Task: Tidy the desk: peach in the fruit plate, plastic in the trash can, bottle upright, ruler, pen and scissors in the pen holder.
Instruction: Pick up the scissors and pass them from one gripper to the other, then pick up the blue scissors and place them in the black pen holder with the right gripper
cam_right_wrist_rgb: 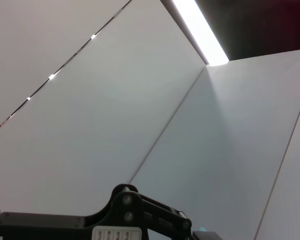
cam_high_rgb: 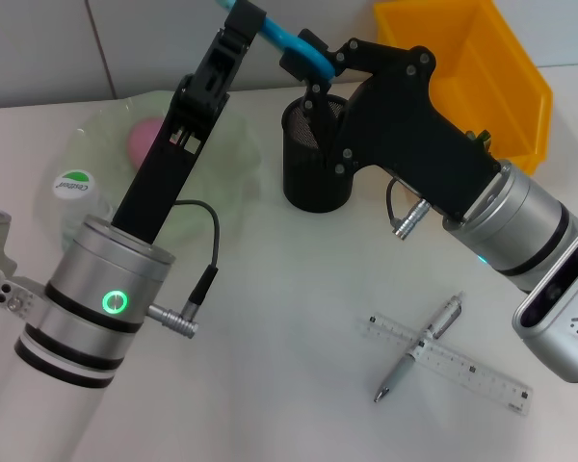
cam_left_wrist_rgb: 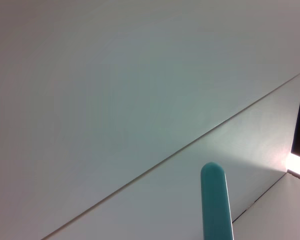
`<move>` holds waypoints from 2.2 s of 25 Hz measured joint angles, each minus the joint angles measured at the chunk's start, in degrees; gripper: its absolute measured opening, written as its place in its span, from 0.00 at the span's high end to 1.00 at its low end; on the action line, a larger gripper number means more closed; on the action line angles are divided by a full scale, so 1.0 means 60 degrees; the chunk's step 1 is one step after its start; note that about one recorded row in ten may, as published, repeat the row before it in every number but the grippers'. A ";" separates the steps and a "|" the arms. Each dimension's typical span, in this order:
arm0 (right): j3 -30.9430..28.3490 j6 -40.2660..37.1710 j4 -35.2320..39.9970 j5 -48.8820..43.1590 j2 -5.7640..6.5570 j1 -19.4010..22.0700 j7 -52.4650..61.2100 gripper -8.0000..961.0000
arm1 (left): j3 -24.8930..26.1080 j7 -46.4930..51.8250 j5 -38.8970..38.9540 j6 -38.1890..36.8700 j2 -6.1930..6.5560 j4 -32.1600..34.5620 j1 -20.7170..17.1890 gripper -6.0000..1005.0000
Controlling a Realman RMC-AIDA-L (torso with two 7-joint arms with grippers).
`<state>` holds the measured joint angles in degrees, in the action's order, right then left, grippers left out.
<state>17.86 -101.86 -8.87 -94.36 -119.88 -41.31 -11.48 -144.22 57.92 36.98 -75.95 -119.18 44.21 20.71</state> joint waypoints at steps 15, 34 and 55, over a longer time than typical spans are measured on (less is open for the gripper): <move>-0.0010 -0.0073 -0.0018 -0.0028 0.0002 0.0047 -0.0008 0.91 | -0.0014 -0.0013 -0.0129 -0.0465 0.0000 -0.0138 0.0061 0.75; -0.1979 -0.1046 0.0004 0.0023 0.0048 0.1054 0.0188 0.90 | 0.0137 -0.0861 -0.0573 -0.1108 0.0005 -0.0642 0.0077 0.14; -0.2089 0.0256 0.6078 -0.0059 0.0154 0.1361 1.2079 0.89 | 0.9902 0.3080 -1.6975 -0.1609 0.0916 0.0423 0.0736 0.16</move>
<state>5.32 -100.32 27.60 -94.71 -118.96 -33.15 60.99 -84.80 76.40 -64.87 -85.60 -113.68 46.74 25.12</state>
